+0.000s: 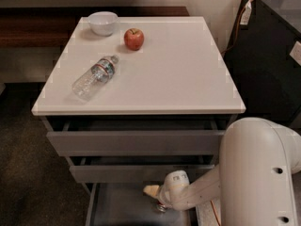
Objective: Pick coke can from bottom drawer and place on counter
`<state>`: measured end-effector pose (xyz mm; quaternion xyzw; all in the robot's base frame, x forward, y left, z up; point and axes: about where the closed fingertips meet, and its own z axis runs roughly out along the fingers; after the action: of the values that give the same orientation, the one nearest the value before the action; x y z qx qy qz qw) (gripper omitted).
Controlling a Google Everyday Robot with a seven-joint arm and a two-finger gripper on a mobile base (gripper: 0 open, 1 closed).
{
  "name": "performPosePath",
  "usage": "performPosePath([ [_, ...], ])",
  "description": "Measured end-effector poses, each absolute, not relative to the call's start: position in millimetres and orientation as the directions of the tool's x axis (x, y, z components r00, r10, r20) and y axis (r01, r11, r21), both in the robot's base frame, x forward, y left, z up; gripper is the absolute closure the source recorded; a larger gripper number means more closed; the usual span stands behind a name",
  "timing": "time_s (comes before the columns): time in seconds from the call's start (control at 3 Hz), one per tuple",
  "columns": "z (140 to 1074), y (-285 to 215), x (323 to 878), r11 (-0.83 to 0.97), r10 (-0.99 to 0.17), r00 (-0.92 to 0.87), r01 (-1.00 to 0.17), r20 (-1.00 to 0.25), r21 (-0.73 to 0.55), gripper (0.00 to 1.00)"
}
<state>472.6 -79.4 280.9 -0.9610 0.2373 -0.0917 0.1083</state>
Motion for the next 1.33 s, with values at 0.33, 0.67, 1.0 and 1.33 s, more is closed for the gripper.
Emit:
performPosePath([
  [0.33,255.2,-82.7,484.1,-0.867,-0.458,0.883,-0.418,0.103,-0.272,0.00],
  [0.67,238.0,-82.2,491.0,-0.878,-0.437,0.894,-0.400,0.098,-0.264,0.00],
  [1.0,220.1,-81.8,497.0,-0.890,-0.419,0.903,-0.390,0.091,-0.235,0.00],
  [1.33,202.0,-81.5,501.1,-0.901,-0.405,0.910,-0.382,0.084,-0.203,0.00],
])
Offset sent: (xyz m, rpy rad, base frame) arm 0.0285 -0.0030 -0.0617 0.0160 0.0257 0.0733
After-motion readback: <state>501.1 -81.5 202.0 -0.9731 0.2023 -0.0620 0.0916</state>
